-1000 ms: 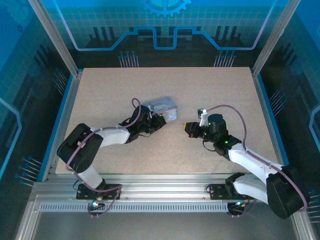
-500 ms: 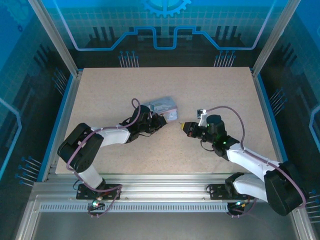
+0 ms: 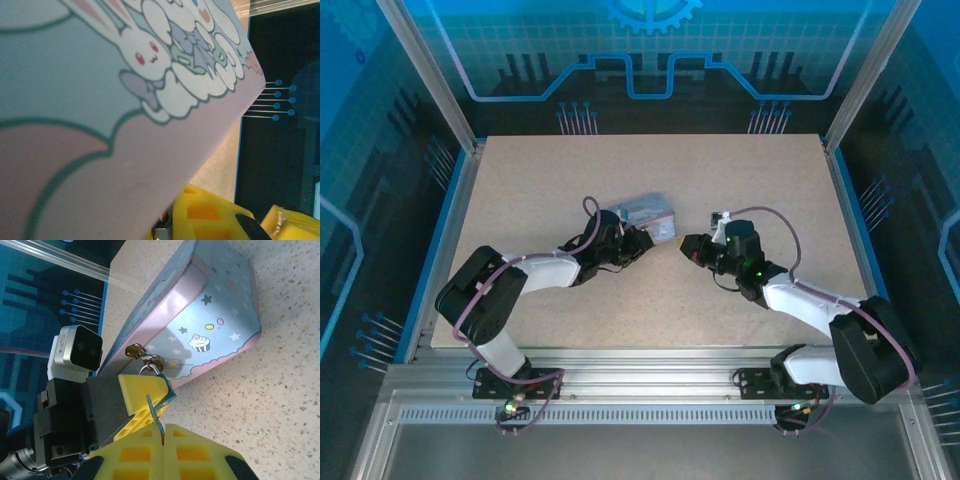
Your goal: Unlock a padlock with a key
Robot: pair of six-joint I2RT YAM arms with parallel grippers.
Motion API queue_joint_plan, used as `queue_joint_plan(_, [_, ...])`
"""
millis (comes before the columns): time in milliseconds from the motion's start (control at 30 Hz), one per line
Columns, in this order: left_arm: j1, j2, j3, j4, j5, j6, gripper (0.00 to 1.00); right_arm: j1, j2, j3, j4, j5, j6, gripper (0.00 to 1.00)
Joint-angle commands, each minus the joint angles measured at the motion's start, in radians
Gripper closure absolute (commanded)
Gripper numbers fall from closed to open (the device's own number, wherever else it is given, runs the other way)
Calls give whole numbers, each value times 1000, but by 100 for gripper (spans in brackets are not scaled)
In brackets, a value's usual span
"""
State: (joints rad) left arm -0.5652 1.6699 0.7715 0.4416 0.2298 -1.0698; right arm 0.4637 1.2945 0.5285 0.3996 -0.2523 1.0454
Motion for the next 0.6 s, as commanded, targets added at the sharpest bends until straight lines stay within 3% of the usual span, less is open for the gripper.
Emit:
queue_joint_plan(0, [10, 6, 3, 56, 35, -7, 100, 0, 46, -24, 103, -18, 67, 100])
queue_joint_plan(233, [13, 7, 3, 63, 39, -12, 100, 57, 189, -47, 273, -23, 129, 100])
queue_joint_plan(567, [15, 20, -3, 93, 48, -26, 100, 93, 249, -44, 377, -12, 185, 100])
